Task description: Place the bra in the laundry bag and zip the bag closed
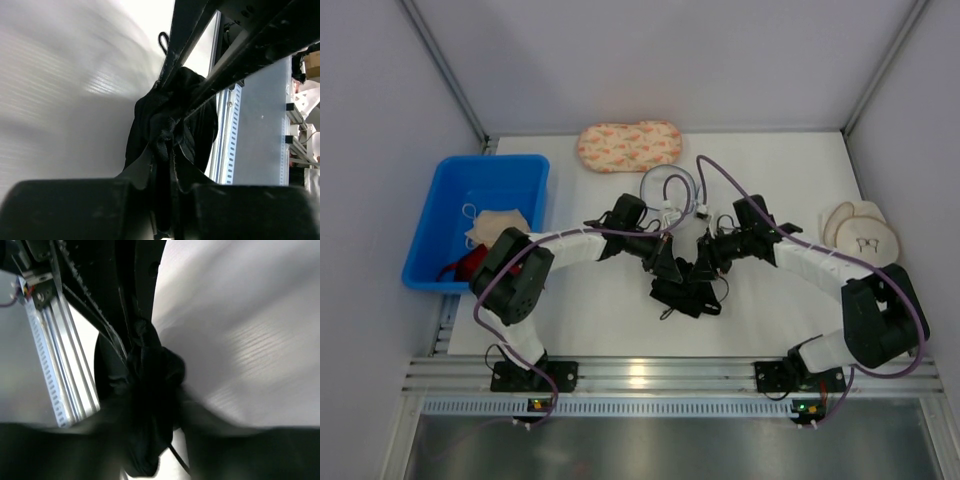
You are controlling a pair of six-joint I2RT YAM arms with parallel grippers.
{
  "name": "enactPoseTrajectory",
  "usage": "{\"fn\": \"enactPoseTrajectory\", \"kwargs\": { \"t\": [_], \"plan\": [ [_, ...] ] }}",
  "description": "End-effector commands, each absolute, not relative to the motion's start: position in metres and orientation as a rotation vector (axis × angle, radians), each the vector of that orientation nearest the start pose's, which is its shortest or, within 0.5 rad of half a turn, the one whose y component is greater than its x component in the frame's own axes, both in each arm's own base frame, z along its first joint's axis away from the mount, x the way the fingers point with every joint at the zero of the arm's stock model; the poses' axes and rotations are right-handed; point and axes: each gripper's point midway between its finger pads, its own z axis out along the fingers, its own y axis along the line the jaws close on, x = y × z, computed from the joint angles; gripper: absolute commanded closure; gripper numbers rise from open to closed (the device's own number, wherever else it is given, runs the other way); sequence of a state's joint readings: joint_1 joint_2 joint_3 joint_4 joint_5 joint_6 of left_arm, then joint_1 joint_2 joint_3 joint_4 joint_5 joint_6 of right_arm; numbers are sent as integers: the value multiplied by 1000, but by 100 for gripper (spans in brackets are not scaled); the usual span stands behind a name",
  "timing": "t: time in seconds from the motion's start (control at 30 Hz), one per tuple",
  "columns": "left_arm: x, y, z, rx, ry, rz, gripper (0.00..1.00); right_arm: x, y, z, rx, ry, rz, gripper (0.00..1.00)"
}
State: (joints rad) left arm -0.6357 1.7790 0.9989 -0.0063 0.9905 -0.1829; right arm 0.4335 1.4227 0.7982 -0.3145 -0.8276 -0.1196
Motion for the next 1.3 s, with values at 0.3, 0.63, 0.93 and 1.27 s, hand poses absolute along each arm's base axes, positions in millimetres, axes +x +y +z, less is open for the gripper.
{"fn": "enactPoseTrajectory", "kwargs": {
  "t": [0.3,0.63,0.93,1.27],
  "plan": [
    [204,-348,137,1170,1945,-1630,100,236,232,126,-962,2109,1202,0],
    [208,-354,156,1238,1852,-1639,100,216,255,115,-1013,2068,1373,1],
    [216,-357,165,1219,1847,-1605,100,186,262,113,-1107,2059,1459,31],
    [243,-356,201,1093,1891,-1446,52,193,259,141,-1038,2044,1446,100]
  ]
}}
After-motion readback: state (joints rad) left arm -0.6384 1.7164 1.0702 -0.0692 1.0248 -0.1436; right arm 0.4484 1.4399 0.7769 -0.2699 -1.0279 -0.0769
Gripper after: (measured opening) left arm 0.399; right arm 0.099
